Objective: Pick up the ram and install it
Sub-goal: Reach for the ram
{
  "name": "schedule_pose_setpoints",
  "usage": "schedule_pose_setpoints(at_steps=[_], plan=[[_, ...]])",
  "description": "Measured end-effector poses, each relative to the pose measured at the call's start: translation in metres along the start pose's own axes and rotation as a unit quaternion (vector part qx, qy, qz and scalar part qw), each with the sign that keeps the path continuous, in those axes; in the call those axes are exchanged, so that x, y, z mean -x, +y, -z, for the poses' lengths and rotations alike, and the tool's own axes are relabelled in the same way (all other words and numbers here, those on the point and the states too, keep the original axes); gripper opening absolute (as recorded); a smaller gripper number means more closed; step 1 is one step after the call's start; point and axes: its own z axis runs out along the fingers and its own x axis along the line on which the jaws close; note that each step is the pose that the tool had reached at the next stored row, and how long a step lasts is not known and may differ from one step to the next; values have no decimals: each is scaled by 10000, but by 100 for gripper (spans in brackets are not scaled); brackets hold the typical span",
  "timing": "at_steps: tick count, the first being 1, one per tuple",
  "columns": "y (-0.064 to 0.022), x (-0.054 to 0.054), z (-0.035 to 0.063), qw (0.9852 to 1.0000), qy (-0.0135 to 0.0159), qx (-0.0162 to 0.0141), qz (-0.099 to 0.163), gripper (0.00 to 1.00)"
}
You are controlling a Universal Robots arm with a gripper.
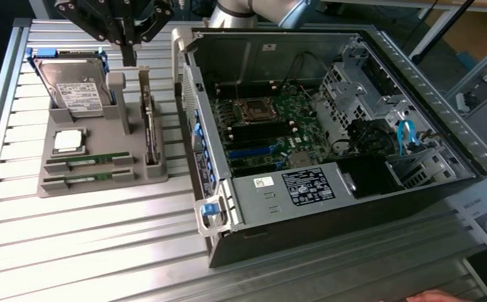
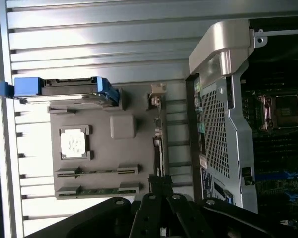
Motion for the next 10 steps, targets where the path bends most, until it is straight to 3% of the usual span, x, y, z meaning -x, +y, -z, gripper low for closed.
schedule_pose_setpoints(at_steps=[10], plan=[[-15, -201, 7, 10000, -2, 0, 0, 10]])
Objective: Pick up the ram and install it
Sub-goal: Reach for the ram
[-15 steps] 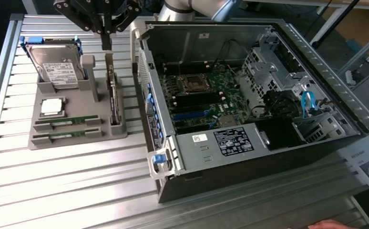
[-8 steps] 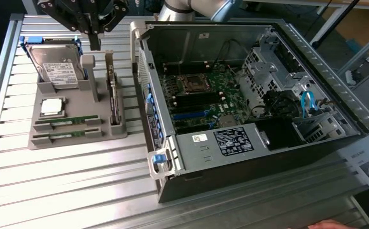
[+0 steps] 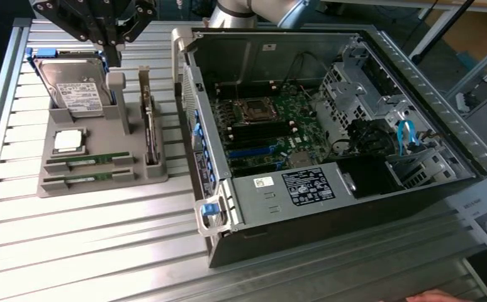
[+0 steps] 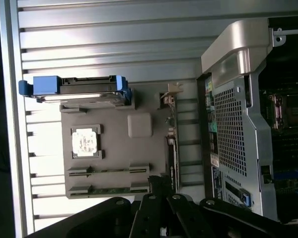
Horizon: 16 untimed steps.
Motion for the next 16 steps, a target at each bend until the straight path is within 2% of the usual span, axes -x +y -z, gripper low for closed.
schedule_pose_setpoints(at_steps=[16], plan=[[-24, -323, 13, 10000, 1, 0, 0, 10]])
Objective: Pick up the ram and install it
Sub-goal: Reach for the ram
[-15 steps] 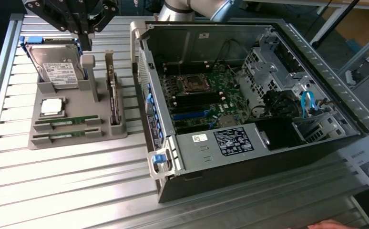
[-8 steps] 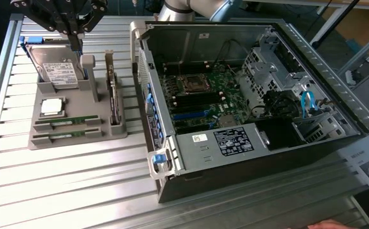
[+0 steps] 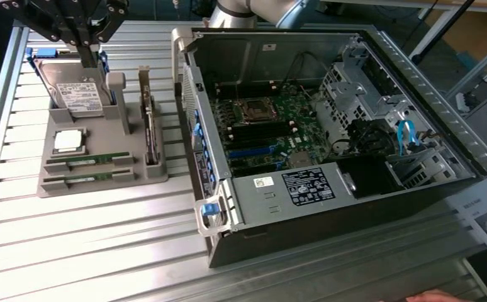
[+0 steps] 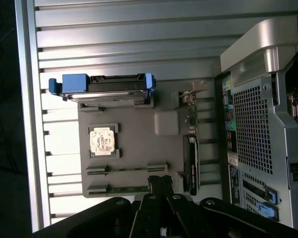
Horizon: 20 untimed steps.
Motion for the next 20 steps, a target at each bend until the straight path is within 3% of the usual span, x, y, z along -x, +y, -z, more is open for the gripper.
schedule_pose_setpoints(at_steps=[20], plan=[[-22, -284, 10, 10000, 0, 0, 1, 10]])
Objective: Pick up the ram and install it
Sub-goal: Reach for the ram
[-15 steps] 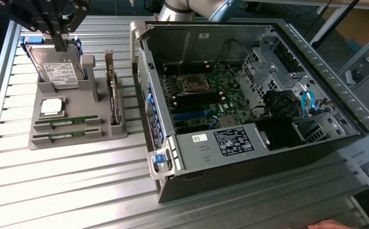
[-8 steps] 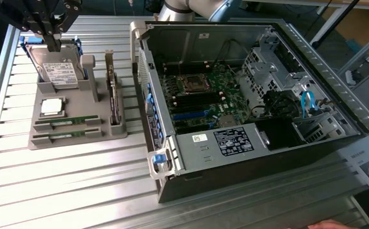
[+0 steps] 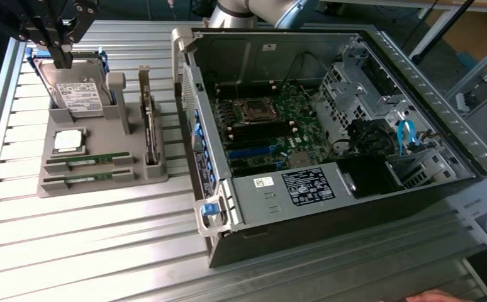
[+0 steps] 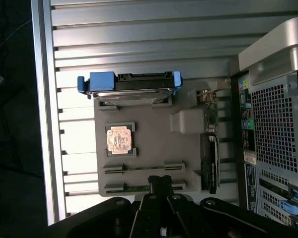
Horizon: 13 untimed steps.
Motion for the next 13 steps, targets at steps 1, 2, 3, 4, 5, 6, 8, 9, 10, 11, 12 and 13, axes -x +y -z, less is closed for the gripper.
schedule_pose_setpoints(at_steps=[1, 2, 3, 4, 5, 6, 8, 9, 10, 11, 12, 13], plan=[[0, 0, 0, 10000, 0, 0, 0, 10], [0, 0, 0, 10000, 0, 0, 0, 10], [0, 0, 0, 10000, 0, 0, 0, 10], [0, -1, 0, 10000, 0, 0, 0, 10], [0, -1, 0, 10000, 0, 0, 0, 10], [0, -1, 0, 10000, 0, 0, 0, 10], [-2, -2, 0, 10000, 0, 0, -1, 10], [-9, -2, 0, 10000, 0, 0, -1, 10], [-16, 0, 0, 10000, 0, 0, 0, 10], [-27, 1, 2, 10000, 0, 0, 0, 10], [-38, 2, 2, 10000, 0, 0, 0, 10], [-47, 3, 2, 10000, 0, 0, 0, 10]])
